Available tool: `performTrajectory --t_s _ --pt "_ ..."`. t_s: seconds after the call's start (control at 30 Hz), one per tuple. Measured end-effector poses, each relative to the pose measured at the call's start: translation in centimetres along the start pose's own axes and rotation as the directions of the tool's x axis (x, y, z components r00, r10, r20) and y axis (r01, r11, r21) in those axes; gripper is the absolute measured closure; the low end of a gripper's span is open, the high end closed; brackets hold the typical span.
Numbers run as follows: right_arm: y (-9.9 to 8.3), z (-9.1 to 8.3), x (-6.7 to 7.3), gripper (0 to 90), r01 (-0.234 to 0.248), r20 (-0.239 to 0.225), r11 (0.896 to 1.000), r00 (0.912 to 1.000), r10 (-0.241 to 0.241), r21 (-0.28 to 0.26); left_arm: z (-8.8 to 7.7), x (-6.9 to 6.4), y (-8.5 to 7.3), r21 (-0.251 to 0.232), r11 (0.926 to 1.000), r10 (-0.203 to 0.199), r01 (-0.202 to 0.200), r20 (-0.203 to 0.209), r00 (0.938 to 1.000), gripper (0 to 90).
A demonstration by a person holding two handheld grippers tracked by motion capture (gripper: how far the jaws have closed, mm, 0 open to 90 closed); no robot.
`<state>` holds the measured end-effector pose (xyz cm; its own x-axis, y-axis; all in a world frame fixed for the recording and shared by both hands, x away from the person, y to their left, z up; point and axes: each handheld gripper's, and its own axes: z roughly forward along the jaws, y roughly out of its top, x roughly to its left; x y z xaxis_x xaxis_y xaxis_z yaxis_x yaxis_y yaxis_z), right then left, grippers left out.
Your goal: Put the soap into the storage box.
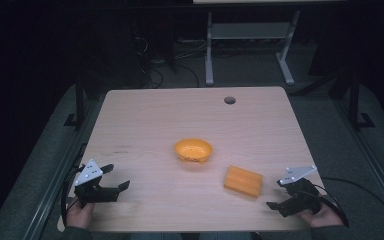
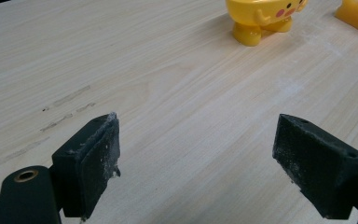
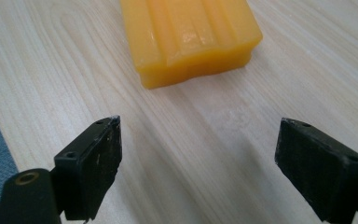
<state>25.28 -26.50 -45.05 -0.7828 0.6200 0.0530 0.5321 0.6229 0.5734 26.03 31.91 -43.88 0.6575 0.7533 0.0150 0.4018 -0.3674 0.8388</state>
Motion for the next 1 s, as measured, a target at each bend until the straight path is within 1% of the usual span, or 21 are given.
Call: performTrajectory --t_s 0.1,0.17,0.2,0.23,0.27,0.33,0.4,0.43,0.47,0.53,0.57,0.7,0.8,0.87,0.93,1.0 --pt "0.4 -0.2 -0.2 14.3 0.009 -0.01 1.0 0.9999 -0.009 0.007 0.0 0.0 0.0 -0.004 1.0 -0.002 0.002 -0.001 1.0 14.3" --pt "0.5 -0.2 -0.2 14.3 0.011 -0.008 1.0 0.9999 -0.011 0.006 0.0 0.0 0.0 -0.003 1.0 -0.008 0.008 -0.001 1.0 14.3" --pt "0.7 -0.3 -0.3 14.3 0.011 -0.013 1.0 0.9999 -0.01 0.011 0.0 0.0 0.0 -0.003 1.0 -0.008 0.008 -0.003 1.0 14.3" --pt "0.8 -0.3 -0.4 14.3 0.012 -0.018 1.0 0.9998 -0.012 0.012 0.0 0.1 0.0 -0.004 1.0 0.001 -0.001 -0.003 1.0 14.3" --pt "1.0 -0.4 -0.5 14.3 0.022 -0.023 1.0 0.9995 -0.021 0.015 0.0 0.1 0.0 -0.006 1.0 -0.002 0.002 -0.003 1.0 14.3" --pt "1.4 -0.4 -0.5 14.5 0.026 -0.014 0.999 0.9996 -0.025 0.02 0.0 0.1 0.1 -0.008 1.0 0.002 -0.002 -0.001 1.0 14.3" --pt "1.9 -0.4 -0.4 14.6 0.036 -0.02 0.999 0.9992 -0.035 0.025 0.0 0.1 0.1 -0.006 1.0 -0.001 0.001 -0.003 1.0 14.3" --pt "2.1 -0.4 -0.4 14.6 0.05 -0.017 0.998 0.9986 -0.049 0.033 0.0 0.1 0.1 -0.01 0.9999 -0.005 0.005 -0.003 1.0 14.3" --pt "2.1 -0.4 -0.4 14.6 0.05 -0.017 0.998 0.9986 -0.049 0.033 0.0 0.1 0.1 -0.01 0.9999 -0.005 0.005 -0.003 1.0 14.3" --pt "3.1 -0.2 -0.5 14.6 0.072 -0.024 0.996 0.9972 -0.071 0.042 -0.1 0.2 0.1 -0.012 0.9999 0.003 -0.003 -0.004 1.0 14.3" --pt "3.2 -0.2 -0.5 14.6 0.076 -0.025 0.996 0.9968 -0.075 0.042 -0.1 0.1 0.1 -0.013 0.9999 -0.005 0.005 -0.002 1.0 14.3" --pt "4.2 0.1 -0.3 14.6 0.095 -0.031 0.995 0.9951 -0.094 0.041 -0.1 0.1 0.1 -0.016 0.9999 -0.004 0.004 -0.001 1.0 14.3" --pt "4.9 0.3 -0.1 14.6 0.114 -0.036 0.992 0.9931 -0.112 0.051 -0.1 0.1 0.1 -0.017 0.9998 -0.006 0.006 0.0 1.0 14.3" --pt "5.3 0.6 -0.1 14.5 0.139 -0.035 0.989 0.99 -0.137 0.06 -0.2 0.1 0.1 -0.019 0.9998 0.0 0.0 -0.001 1.0 14.3" --pt "5.6 0.7 -0.2 14.5 0.148 -0.035 0.987 0.9887 -0.146 0.068 -0.2 0.0 0.1 -0.022 0.9998 -0.001 0.001 -0.001 1.0 14.3" --pt "5.8 0.8 -0.2 14.5 0.145 -0.039 0.987 0.989 -0.143 0.067 -0.2 0.1 0.1 -0.022 0.9998 0.0 0.0 -0.001 1.0 14.3"
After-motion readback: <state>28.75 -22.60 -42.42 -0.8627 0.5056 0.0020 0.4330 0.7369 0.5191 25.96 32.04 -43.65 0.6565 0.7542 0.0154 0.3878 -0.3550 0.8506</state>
